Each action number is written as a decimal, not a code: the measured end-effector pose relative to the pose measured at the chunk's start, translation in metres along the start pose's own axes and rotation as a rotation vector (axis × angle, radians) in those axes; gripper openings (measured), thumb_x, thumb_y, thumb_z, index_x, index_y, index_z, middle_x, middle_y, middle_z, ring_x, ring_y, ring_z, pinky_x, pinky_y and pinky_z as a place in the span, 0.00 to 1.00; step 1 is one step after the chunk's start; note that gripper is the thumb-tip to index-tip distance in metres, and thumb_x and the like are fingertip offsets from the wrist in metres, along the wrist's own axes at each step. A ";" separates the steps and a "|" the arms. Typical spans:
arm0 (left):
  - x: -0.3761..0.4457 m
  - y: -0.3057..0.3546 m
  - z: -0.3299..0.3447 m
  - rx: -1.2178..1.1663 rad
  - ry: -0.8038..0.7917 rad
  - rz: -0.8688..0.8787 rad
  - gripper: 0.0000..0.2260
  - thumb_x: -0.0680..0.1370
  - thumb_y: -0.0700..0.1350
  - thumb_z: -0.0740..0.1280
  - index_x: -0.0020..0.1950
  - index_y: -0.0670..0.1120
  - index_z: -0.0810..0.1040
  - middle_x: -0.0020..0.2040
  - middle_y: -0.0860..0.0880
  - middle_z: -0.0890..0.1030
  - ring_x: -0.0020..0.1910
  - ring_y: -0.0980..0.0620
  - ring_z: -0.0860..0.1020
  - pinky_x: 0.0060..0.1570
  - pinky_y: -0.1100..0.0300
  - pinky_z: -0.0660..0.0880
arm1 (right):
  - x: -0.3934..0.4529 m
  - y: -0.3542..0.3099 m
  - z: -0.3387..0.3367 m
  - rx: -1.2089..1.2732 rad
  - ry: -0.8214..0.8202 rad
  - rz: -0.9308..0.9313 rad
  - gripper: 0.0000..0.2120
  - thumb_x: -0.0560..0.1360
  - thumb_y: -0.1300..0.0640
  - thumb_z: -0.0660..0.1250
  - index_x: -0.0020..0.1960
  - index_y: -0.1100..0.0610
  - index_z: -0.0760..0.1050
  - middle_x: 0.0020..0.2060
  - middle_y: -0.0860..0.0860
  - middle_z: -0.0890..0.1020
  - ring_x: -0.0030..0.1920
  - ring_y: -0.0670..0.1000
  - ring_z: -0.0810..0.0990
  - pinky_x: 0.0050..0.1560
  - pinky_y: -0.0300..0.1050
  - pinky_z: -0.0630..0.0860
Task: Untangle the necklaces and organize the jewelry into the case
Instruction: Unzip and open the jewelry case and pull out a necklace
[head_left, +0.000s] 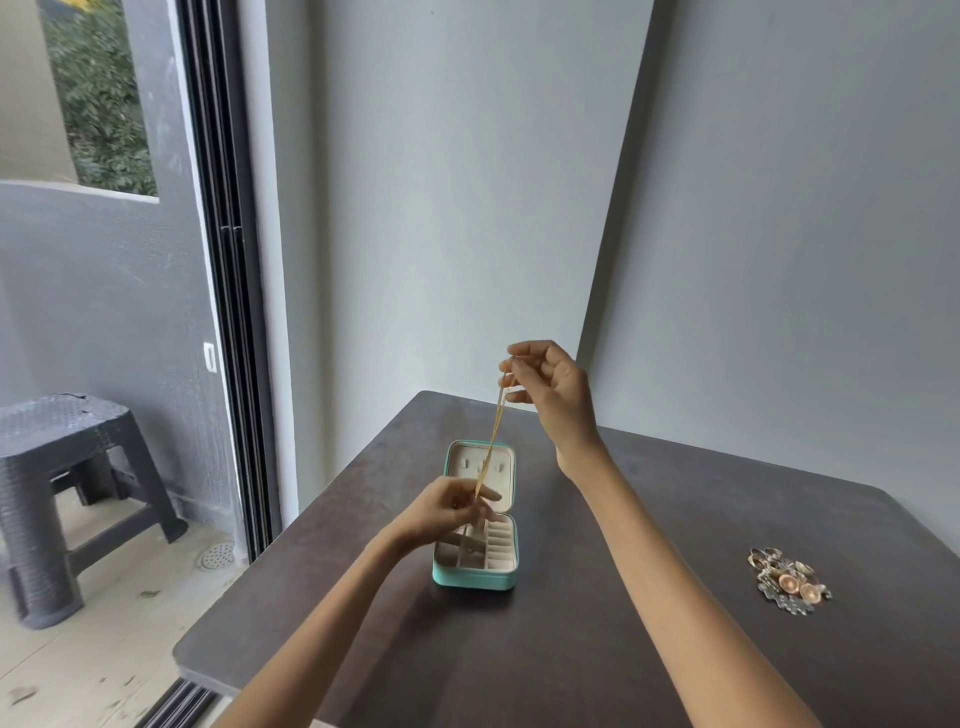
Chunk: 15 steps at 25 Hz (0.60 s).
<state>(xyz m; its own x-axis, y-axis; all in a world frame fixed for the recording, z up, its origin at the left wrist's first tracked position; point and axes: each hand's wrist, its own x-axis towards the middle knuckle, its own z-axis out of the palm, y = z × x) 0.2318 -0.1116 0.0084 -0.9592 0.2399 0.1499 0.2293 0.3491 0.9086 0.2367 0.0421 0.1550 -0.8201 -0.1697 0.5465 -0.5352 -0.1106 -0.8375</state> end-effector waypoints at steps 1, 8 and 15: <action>0.000 -0.001 -0.001 -0.026 0.015 0.001 0.11 0.77 0.34 0.64 0.56 0.44 0.79 0.42 0.51 0.84 0.43 0.54 0.81 0.48 0.55 0.79 | 0.001 -0.002 0.000 0.004 0.008 -0.003 0.10 0.77 0.67 0.62 0.46 0.54 0.76 0.39 0.51 0.81 0.35 0.44 0.80 0.37 0.36 0.76; 0.002 -0.008 0.002 0.098 0.162 -0.008 0.08 0.76 0.36 0.66 0.48 0.48 0.79 0.48 0.46 0.85 0.44 0.60 0.82 0.41 0.65 0.78 | 0.011 -0.013 0.002 0.045 0.057 -0.033 0.09 0.77 0.66 0.62 0.46 0.54 0.76 0.39 0.51 0.81 0.37 0.44 0.79 0.38 0.36 0.77; -0.003 -0.010 0.015 0.163 0.266 0.011 0.09 0.73 0.34 0.67 0.50 0.44 0.82 0.44 0.50 0.84 0.42 0.61 0.82 0.37 0.73 0.74 | 0.028 -0.032 0.002 0.194 0.160 -0.037 0.07 0.78 0.66 0.62 0.47 0.56 0.75 0.39 0.51 0.80 0.35 0.45 0.79 0.38 0.38 0.78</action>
<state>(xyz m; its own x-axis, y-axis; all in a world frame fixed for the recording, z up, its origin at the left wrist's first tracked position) 0.2351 -0.1024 -0.0071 -0.9613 0.0064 0.2754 0.2426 0.4934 0.8353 0.2310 0.0385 0.1967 -0.8307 -0.0063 0.5567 -0.5291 -0.3022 -0.7929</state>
